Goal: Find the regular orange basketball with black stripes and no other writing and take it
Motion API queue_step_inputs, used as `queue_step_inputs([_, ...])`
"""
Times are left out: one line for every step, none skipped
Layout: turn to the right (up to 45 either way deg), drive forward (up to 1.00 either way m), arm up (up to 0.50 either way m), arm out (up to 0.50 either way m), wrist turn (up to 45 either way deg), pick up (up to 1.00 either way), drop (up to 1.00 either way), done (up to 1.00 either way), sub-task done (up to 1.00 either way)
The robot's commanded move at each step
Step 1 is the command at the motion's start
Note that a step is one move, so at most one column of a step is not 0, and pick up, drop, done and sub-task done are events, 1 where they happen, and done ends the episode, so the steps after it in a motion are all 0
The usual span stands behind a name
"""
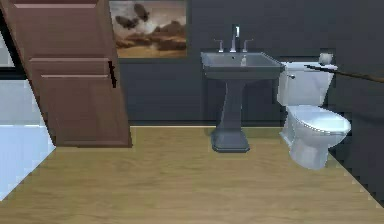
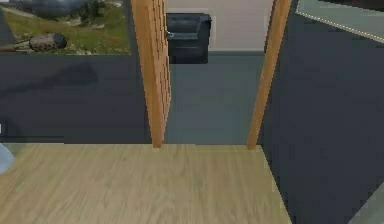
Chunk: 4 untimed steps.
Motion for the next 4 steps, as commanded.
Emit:
queue_step_inputs([-15.0,0.0,0.0,0.0,0.0,0.0,0.0,0.0,0.0])
queue_step_inputs([0.0,0.5,0.0,0.0,0.0,0.0,0.0,0.0,0.0])
queue_step_inputs([-27.0,0.0,0.0,0.0,0.0,0.0,0.0,0.0,0.0])
queue_step_inputs([0.0,0.45,0.0,0.0,0.0,0.0,0.0,0.0,0.0])
